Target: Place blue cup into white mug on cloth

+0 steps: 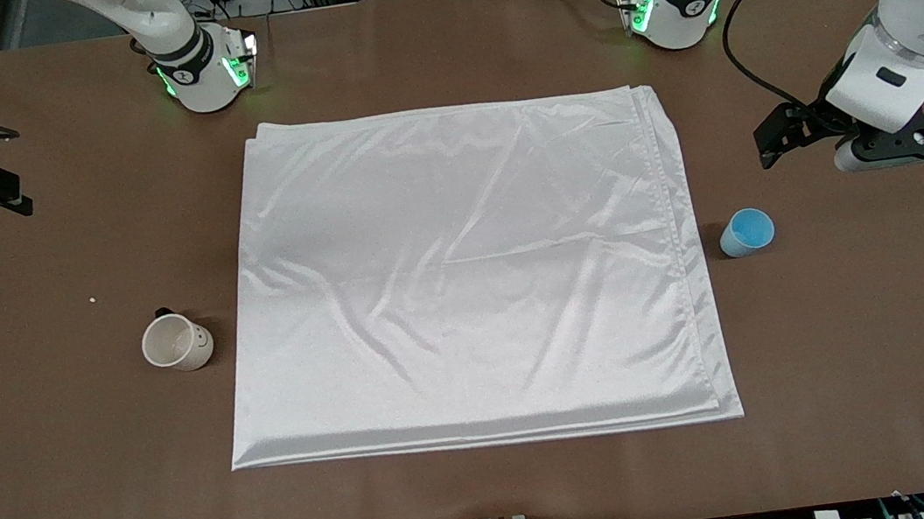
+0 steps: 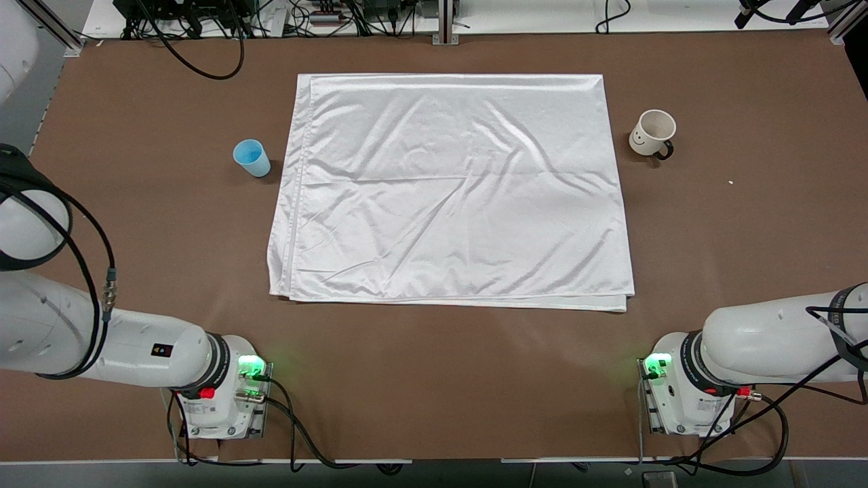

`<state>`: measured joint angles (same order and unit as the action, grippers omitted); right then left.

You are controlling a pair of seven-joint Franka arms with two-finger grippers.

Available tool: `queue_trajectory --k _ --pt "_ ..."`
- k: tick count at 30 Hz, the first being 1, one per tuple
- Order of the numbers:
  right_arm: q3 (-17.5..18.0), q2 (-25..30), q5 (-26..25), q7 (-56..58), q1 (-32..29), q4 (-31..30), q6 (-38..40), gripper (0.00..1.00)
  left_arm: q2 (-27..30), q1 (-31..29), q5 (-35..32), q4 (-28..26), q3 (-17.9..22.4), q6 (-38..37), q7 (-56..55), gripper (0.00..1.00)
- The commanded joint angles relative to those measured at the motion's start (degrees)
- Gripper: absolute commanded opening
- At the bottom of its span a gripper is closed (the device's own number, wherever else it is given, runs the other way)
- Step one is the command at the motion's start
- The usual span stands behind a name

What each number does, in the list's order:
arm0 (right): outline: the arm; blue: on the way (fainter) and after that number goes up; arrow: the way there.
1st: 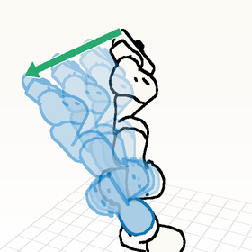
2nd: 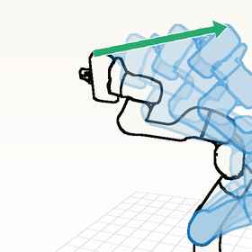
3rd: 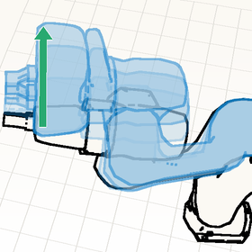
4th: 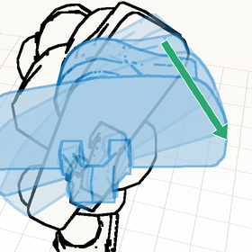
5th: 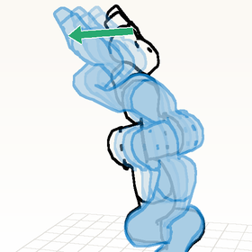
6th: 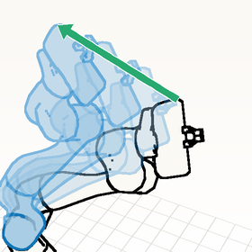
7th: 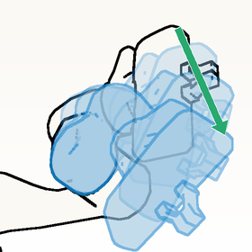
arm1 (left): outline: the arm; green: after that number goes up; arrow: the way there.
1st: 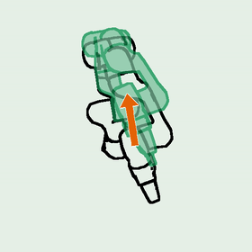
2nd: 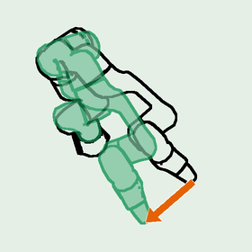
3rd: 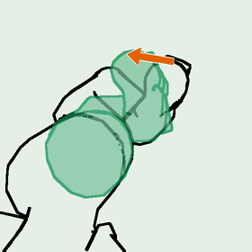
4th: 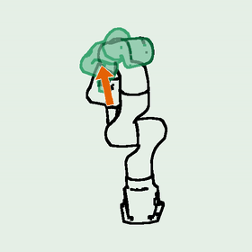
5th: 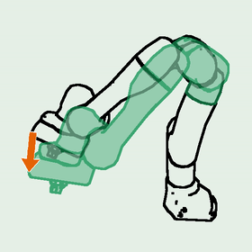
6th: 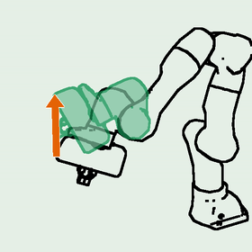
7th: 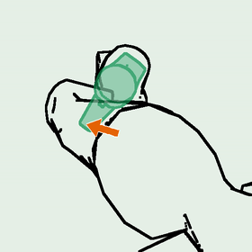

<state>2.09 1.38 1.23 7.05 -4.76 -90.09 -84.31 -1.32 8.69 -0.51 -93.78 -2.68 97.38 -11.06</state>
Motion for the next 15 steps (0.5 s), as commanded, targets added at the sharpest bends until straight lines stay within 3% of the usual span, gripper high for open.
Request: queue_trajectory --k 1,7,15 --pt "0.2 -0.4 0.2 -0.5 -0.4 0.6 1.0 1.0 -0.6 -0.3 -0.3 0.1 -0.1 0.0 0.2 1.0" --pt "0.2 -0.6 0.0 -1.0 -0.6 0.6 1.0 1.0 -0.9 -0.3 -0.2 -1.2 -0.1 1.2 0.2 1.0" --pt "0.2 -3.0 -0.4 -0.5 -1.0 1.1 0.5 1.0 -0.7 -0.3 1.0 -7.5 -0.1 7.4 0.2 1.0"
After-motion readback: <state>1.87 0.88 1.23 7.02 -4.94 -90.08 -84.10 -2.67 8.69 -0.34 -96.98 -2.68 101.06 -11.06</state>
